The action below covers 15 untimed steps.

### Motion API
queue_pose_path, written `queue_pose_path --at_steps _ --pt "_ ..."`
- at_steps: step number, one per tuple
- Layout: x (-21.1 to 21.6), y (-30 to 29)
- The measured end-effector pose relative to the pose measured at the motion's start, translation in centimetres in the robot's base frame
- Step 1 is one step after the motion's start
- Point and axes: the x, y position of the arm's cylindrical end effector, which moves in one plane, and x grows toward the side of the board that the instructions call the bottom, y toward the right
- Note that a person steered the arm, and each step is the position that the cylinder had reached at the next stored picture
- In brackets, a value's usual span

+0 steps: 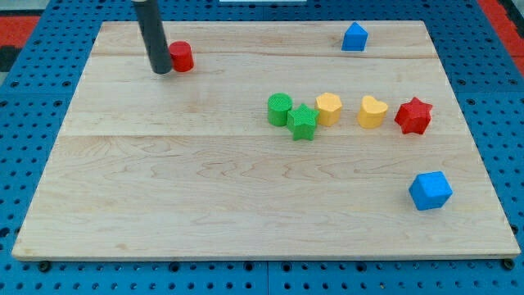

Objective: Move red circle into blue triangle

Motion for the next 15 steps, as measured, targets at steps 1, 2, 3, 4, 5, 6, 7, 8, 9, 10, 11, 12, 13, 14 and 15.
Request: queue_pose_path --at_steps 1,2,3,4,5,6,7,8,9,10,11,12,13,14,15 --pt "-2.0 1.6" --pt "-2.5 7.4" --pt "-3.5 10.9" --pt "-6.4 9.0" --pt "-7.4 11.2" --pt "-6.5 15.3" --pt "-5.4 14.7" --pt "-4.4 15.6" --pt "-4.4 21.0" --pt "-4.5 24.8" --pt "-4.6 23.5" --pt "-5.1 23.2" --pt "-5.1 23.7" --pt "-5.1 25.9" --pt "-5.1 27.2"
